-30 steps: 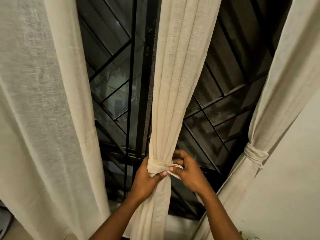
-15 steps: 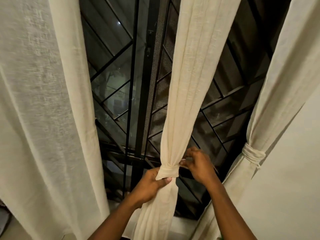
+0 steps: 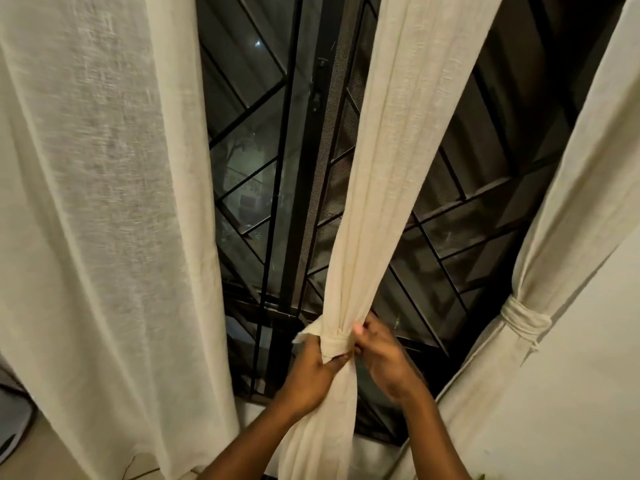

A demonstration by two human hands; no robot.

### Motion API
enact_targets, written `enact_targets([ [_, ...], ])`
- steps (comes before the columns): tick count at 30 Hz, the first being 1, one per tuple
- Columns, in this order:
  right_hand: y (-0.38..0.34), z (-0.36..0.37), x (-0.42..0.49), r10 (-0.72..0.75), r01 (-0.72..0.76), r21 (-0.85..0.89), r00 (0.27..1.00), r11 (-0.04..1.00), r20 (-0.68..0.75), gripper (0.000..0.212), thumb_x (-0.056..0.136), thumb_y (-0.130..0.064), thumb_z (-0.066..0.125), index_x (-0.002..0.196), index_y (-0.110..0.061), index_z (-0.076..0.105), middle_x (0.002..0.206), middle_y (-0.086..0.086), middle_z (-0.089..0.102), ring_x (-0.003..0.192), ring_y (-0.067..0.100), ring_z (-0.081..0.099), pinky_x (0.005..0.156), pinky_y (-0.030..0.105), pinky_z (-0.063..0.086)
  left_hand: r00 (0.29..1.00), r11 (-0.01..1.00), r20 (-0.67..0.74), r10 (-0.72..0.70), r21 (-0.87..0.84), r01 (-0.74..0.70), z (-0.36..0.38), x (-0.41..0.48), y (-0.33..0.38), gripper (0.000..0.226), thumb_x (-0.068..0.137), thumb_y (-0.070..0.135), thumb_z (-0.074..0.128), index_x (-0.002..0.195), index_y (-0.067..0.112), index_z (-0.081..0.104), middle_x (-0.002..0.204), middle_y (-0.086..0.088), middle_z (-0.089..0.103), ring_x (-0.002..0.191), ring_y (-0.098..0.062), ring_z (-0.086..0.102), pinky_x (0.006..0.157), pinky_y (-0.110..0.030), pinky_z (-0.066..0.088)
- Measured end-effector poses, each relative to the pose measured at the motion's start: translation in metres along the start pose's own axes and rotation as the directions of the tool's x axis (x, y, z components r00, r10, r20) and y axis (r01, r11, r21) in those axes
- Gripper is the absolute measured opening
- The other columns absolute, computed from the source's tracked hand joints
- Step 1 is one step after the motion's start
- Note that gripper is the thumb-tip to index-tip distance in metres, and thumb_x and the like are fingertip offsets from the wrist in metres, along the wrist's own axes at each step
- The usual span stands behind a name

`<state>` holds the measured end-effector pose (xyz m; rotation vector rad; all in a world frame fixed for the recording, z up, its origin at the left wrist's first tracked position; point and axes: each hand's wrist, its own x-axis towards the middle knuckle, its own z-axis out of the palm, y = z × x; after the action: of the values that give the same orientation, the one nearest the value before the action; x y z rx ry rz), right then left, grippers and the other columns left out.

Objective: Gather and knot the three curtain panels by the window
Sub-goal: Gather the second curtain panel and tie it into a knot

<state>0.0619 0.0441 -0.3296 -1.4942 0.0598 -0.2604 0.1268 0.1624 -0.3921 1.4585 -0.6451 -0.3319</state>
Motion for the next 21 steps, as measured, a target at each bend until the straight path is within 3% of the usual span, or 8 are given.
enact_targets([
  [2,0.004,0.005,0.000,-0.024,0.017,-0.131,0.998,0.991,-0.054,0.080,0.063,-0.040,0.081,0.132,-0.015,0.049,0.123,0.000,0.066,0.114,0.014,0.062,0.092,0.027,0.051,0.998,0.997,-0.044,0.046,-0.065,-0.048,0.004,-0.004,0.004,0.066,0.084,0.024,0.072,0.133,0.044,0.032,0.128,0.013,0.055,0.118,-0.003,0.055,0.096,-0.022,0.047],
  [4,0.005,0.008,0.001,-0.059,0.032,-0.175,0.986,0.984,-0.153,0.071,0.068,-0.032,0.079,0.132,-0.019,0.049,0.118,-0.004,0.068,0.110,0.013,0.064,0.088,0.026,0.053,0.989,0.990,-0.108,0.098,-0.094,-0.108,0.006,-0.008,0.007,0.092,0.078,0.019,0.077,0.140,0.050,0.016,0.132,0.015,0.051,0.119,-0.001,0.054,0.096,-0.021,0.047],
  [6,0.006,0.006,0.004,-0.095,0.056,-0.185,0.973,0.981,-0.209,0.065,0.073,-0.030,0.076,0.132,-0.021,0.050,0.118,-0.003,0.068,0.109,0.016,0.065,0.091,0.032,0.054,0.972,0.980,-0.166,0.164,-0.082,-0.179,0.006,-0.013,0.008,0.104,0.074,0.027,0.079,0.146,0.045,0.007,0.138,0.014,0.047,0.123,-0.002,0.051,0.099,-0.022,0.045],
  [9,0.007,0.003,0.009,-0.143,0.068,-0.261,0.950,0.963,-0.278,0.064,0.073,-0.034,0.080,0.128,-0.027,0.049,0.119,-0.002,0.066,0.106,0.012,0.065,0.091,0.037,0.054,0.915,0.947,-0.246,0.320,0.043,-0.320,0.001,-0.017,0.009,0.065,0.081,0.031,0.070,0.139,0.033,0.040,0.132,0.016,0.053,0.122,-0.006,0.053,0.098,-0.022,0.046],
  [12,0.009,0.008,0.010,-0.217,0.074,-0.338,0.887,0.938,-0.407,0.059,0.073,-0.026,0.083,0.115,-0.029,0.041,0.111,-0.002,0.065,0.095,0.007,0.067,0.084,0.030,0.056,0.837,0.871,-0.259,0.483,0.239,-0.428,-0.004,-0.018,0.018,0.033,0.081,0.025,0.068,0.113,0.030,0.064,0.108,0.016,0.064,0.099,-0.003,0.064,0.084,-0.015,0.050],
  [16,0.024,0.025,0.006,-0.380,0.186,-0.375,0.743,0.908,-0.550,0.046,0.072,-0.028,0.083,0.094,-0.026,0.043,0.091,-0.006,0.064,0.083,0.008,0.067,0.070,0.023,0.055,0.826,0.860,-0.266,0.497,0.280,-0.427,-0.002,-0.018,0.024,0.029,0.083,0.034,0.060,0.110,0.024,0.065,0.103,0.012,0.066,0.093,0.000,0.065,0.080,-0.017,0.052],
  [18,0.034,0.031,0.002,-0.474,0.222,-0.472,0.707,0.853,-0.524,0.030,0.078,-0.041,0.074,0.086,-0.031,0.047,0.079,-0.009,0.061,0.073,0.007,0.063,0.064,0.023,0.052,0.822,0.848,-0.251,0.511,0.307,-0.433,-0.004,-0.018,0.019,0.028,0.085,0.030,0.059,0.112,0.023,0.065,0.105,0.011,0.066,0.095,-0.001,0.065,0.082,-0.021,0.054],
  [21,0.047,0.032,-0.005,-0.571,0.275,-0.591,0.719,0.758,-0.397,0.015,0.087,-0.039,0.057,0.100,-0.043,0.052,0.101,-0.016,0.063,0.096,0.004,0.063,0.079,0.017,0.051,0.817,0.828,-0.229,0.529,0.347,-0.440,-0.008,-0.019,0.013,0.034,0.084,0.014,0.065,0.116,0.026,0.064,0.111,0.011,0.064,0.102,-0.002,0.063,0.086,-0.021,0.053],
])
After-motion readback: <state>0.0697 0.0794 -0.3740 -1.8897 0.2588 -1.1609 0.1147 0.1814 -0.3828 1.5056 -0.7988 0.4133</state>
